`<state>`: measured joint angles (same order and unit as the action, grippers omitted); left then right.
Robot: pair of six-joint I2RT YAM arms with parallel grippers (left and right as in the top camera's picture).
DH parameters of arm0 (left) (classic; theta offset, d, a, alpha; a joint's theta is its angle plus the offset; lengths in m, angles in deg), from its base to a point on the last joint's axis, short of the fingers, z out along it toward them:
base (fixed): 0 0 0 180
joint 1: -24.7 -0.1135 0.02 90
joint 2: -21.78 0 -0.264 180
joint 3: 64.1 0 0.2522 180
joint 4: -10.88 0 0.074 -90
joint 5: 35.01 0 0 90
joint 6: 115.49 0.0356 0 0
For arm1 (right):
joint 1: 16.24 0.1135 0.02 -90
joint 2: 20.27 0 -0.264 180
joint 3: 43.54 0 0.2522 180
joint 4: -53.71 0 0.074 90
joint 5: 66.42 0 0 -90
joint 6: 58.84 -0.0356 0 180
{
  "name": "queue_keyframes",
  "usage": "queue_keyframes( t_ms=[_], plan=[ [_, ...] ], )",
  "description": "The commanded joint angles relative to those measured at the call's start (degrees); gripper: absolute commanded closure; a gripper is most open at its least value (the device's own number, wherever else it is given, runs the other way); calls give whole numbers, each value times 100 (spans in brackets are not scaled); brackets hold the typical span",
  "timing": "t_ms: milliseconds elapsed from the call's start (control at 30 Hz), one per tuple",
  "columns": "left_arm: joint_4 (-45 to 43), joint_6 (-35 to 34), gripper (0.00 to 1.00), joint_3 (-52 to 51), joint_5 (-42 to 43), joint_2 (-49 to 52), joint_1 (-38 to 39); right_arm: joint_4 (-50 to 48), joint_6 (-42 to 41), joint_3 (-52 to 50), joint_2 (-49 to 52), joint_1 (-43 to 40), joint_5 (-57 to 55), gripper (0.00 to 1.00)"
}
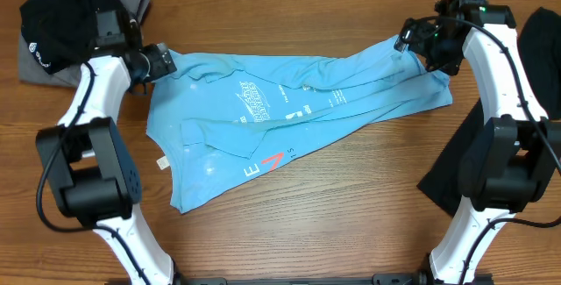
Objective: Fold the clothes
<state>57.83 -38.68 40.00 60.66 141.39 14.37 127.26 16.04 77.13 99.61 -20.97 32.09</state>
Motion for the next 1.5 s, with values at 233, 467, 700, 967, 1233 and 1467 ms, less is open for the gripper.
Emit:
queue_keyframes(
  t_ms=[233,467,700,967,1233,1467],
  plan=[
    [-304,748,16,229,448,546,-63,15,11,2,11,186,17,0],
    [-444,916,31,229,446,704,-63,17,-55,2,11,289,17,0],
    [-431,944,41,229,444,802,-63,-2,-162,2,11,291,15,2],
    [-433,953,91,229,424,802,-63,-337,-157,2,11,345,13,25],
    [-190,955,71,481,219,798,-63,-616,-162,2,72,356,-149,28],
    [107,957,69,922,15,798,-63,-664,-271,2,396,354,-179,28]
  ],
)
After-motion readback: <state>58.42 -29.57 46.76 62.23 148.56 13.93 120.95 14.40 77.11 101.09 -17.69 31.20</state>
